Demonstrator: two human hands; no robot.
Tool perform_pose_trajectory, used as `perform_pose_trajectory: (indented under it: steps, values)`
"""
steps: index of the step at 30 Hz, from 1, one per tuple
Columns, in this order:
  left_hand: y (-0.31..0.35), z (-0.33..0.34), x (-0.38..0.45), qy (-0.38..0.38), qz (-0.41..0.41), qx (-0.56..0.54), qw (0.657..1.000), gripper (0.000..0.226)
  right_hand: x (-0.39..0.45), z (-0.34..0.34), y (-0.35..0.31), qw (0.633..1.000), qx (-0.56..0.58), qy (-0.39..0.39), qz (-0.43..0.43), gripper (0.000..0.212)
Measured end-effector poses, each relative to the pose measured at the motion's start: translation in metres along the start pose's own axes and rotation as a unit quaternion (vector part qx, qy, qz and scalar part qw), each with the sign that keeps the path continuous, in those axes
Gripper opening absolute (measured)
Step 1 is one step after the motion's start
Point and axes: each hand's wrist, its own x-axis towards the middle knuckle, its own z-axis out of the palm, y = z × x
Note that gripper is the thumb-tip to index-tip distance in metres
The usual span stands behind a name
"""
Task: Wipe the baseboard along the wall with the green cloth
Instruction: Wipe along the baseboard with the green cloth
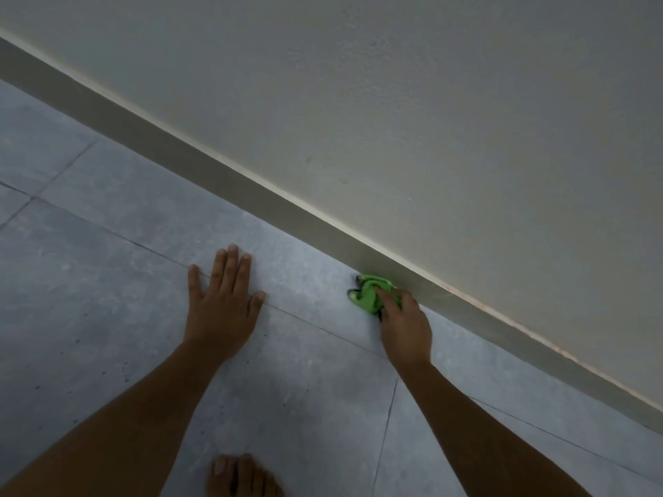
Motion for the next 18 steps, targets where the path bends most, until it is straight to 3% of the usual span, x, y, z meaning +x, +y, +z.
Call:
perform_pose_trajectory:
  steps: [2,4,7,9,13,16,18]
  values:
    - [0.000,-0.001,0.000,-0.004,0.003,0.000,1.000,0.070,-0.020,-0.006,0.047,0.995,-0.037,-0.028,0.084,0.037]
    - [0.000,0.000,0.000,-0.005,0.002,0.000,1.000,0.070,-0.032,-0.013,0.080,0.972,-0.040,-0.057,0.225,0.027]
    - [0.001,0.001,0.001,-0.010,-0.001,0.005,1.000,0.070,-0.025,-0.019,0.077,0.939,0.017,-0.047,0.341,0.026]
    - [0.000,0.001,0.002,-0.016,-0.003,0.005,1.000,0.071,-0.016,-0.017,0.046,0.952,0.016,-0.032,0.304,0.025]
    - [-0.004,-0.002,0.005,-0.031,0.012,-0.022,0.999,0.072,0.014,-0.009,-0.052,0.989,0.054,-0.035,0.130,0.039]
    - [-0.020,-0.010,-0.004,-0.004,0.022,-0.064,0.998,0.068,0.050,-0.006,-0.132,0.994,0.094,-0.058,-0.003,0.047]
    - [-0.042,-0.016,-0.013,0.025,-0.004,-0.056,0.998,0.067,0.056,-0.002,-0.148,0.992,0.100,-0.051,-0.058,0.051]
